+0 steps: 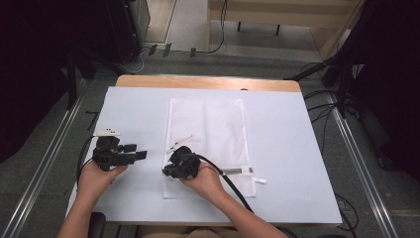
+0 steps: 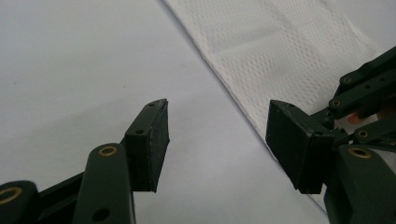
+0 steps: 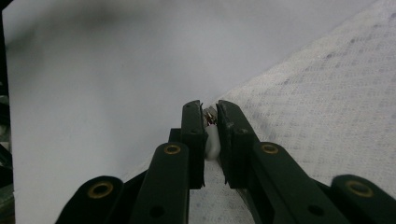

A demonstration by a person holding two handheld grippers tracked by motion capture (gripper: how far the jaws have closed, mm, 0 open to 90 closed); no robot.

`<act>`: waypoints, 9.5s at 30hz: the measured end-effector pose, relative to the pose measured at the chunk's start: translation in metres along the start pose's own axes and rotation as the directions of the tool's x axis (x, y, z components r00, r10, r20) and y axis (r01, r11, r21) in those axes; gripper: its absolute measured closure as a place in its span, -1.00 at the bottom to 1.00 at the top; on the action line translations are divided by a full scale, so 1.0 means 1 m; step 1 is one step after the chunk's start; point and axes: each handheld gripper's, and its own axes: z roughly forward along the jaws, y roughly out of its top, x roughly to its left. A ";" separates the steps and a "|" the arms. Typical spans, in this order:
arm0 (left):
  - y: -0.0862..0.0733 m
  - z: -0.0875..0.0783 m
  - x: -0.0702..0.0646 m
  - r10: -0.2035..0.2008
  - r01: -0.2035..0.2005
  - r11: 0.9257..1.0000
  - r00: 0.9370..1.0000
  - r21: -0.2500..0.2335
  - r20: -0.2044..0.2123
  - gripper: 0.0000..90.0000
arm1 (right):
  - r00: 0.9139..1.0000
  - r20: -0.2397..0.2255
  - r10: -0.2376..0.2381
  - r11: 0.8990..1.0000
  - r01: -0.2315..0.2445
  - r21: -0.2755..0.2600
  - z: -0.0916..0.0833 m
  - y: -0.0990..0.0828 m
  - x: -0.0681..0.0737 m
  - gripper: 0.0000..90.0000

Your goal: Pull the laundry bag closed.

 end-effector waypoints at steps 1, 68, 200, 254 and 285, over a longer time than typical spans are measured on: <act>0.000 0.000 0.000 0.000 0.000 1.000 1.000 0.000 0.000 -0.11 | 1.000 0.005 -0.005 1.000 0.005 0.004 0.001 0.000 0.001 0.84; -0.006 0.044 -0.041 0.112 -0.154 0.976 0.963 0.156 0.247 0.29 | 0.998 -0.021 -0.057 0.991 0.054 -0.125 -0.037 0.023 0.005 0.95; -0.003 0.034 -0.038 0.140 -0.206 0.957 0.944 0.202 0.299 0.97 | 0.983 -0.052 -0.174 0.983 0.171 -0.064 -0.045 -0.008 -0.016 0.97; -0.007 0.025 -0.032 0.145 -0.204 0.964 0.941 0.172 0.304 0.96 | 0.991 -0.041 -0.130 0.991 0.129 -0.041 -0.080 -0.044 -0.044 0.97; -0.008 0.026 -0.031 0.147 -0.206 0.962 0.944 0.177 0.296 0.96 | 0.996 -0.003 -0.088 0.996 0.088 -0.005 -0.110 -0.070 -0.060 0.97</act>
